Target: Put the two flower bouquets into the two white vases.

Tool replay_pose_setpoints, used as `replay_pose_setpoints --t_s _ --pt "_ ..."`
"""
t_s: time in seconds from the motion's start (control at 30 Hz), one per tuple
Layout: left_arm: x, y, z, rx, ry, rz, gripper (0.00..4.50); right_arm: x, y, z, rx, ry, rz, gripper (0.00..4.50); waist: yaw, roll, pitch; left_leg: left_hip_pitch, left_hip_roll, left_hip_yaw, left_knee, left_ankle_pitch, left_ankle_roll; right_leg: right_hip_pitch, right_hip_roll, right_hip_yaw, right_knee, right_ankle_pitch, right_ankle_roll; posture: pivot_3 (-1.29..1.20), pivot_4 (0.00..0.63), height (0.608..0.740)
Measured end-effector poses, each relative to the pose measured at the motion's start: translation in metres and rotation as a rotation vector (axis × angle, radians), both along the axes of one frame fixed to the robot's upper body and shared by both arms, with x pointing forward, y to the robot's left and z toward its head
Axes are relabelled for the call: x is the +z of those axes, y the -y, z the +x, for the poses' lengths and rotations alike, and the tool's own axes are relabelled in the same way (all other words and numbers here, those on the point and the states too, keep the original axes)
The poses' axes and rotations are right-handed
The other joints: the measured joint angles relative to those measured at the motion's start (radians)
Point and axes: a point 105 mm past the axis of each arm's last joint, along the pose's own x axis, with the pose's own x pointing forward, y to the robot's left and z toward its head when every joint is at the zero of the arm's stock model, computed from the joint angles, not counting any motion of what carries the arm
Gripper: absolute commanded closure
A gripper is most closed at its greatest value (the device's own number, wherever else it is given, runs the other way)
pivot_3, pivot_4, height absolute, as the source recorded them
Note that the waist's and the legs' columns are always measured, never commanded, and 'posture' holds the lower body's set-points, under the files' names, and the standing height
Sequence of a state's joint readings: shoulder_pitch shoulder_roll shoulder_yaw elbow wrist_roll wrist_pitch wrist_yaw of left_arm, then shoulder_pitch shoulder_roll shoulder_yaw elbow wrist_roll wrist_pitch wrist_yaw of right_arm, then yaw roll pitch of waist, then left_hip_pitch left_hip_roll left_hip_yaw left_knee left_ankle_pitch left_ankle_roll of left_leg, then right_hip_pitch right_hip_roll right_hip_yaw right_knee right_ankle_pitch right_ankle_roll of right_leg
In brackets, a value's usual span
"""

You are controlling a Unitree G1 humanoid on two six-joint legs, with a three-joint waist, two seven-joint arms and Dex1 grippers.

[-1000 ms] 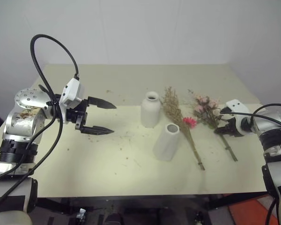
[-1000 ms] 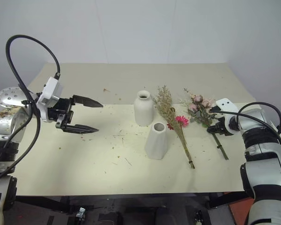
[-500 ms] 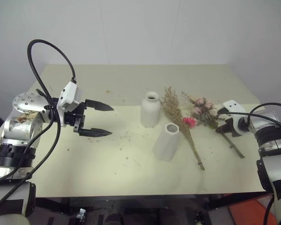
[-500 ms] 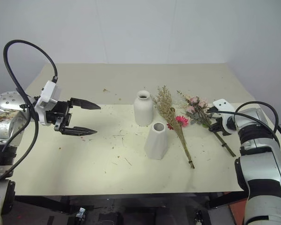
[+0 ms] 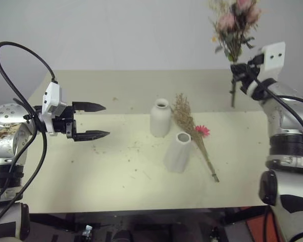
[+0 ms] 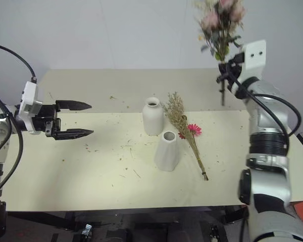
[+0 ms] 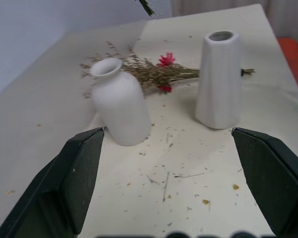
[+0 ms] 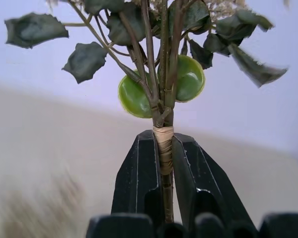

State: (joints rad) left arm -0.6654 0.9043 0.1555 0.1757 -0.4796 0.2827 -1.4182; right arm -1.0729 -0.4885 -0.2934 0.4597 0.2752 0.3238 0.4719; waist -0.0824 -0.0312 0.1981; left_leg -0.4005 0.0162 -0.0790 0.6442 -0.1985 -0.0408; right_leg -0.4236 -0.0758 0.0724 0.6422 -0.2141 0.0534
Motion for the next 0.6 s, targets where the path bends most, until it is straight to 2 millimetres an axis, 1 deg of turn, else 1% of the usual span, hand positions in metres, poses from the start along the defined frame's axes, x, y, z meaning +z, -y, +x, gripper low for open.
replay_pose_setpoints --t_s 0.03,0.17,0.23,0.37,0.5,0.6 --pt "0.0 -0.001 0.001 0.01 -0.001 -0.005 0.0 0.002 -0.007 -0.001 0.052 0.019 0.064 4.31 0.002 0.0 0.0 0.0 0.0 0.0 0.0 0.0 0.0 0.0 0.0 0.0 0.0 0.0 0.0 0.0 0.15 0.74" --pt "-0.004 -0.005 0.002 0.039 -0.011 -0.02 0.0 0.004 -0.036 -0.005 0.25 0.071 0.23 4.31 0.007 0.0 0.0 -0.002 0.0 0.0 0.0 0.0 0.0 -0.001 0.0 0.0 0.0 0.0 0.0 0.0 0.15 0.74" --pt "-0.006 -0.006 0.003 0.052 -0.015 -0.028 0.0 0.002 -0.049 -0.006 0.325 0.084 0.263 4.31 0.009 0.0 0.0 -0.001 0.0 0.0 0.0 0.0 0.0 -0.001 0.0 0.0 0.0 0.0 0.0 0.0 0.15 0.74" --pt "-0.008 -0.007 0.002 0.063 -0.033 -0.049 0.0 0.002 -0.064 -0.005 0.425 0.101 0.327 4.31 0.009 0.001 0.0 -0.001 0.0 0.0 0.0 0.0 0.0 -0.001 0.0 0.0 0.001 0.0 0.0 0.0 0.15 0.74" --pt "-0.007 -0.005 0.0 0.06 -0.037 -0.062 0.0 0.008 -0.079 -0.006 0.504 0.121 0.36 4.31 0.009 0.001 0.0 -0.001 0.0 0.0 0.0 0.0 0.0 -0.001 0.0 0.0 0.001 0.0 -0.001 0.0 0.15 0.74" --pt "-0.011 -0.008 -0.002 0.079 -0.055 -0.064 0.0 0.009 -0.091 -0.005 0.569 0.122 0.373 4.31 0.006 0.001 0.001 0.0 0.0 0.0 -0.001 0.0 0.0 -0.002 0.0 0.0 0.001 0.0 -0.001 0.0 0.15 0.74"
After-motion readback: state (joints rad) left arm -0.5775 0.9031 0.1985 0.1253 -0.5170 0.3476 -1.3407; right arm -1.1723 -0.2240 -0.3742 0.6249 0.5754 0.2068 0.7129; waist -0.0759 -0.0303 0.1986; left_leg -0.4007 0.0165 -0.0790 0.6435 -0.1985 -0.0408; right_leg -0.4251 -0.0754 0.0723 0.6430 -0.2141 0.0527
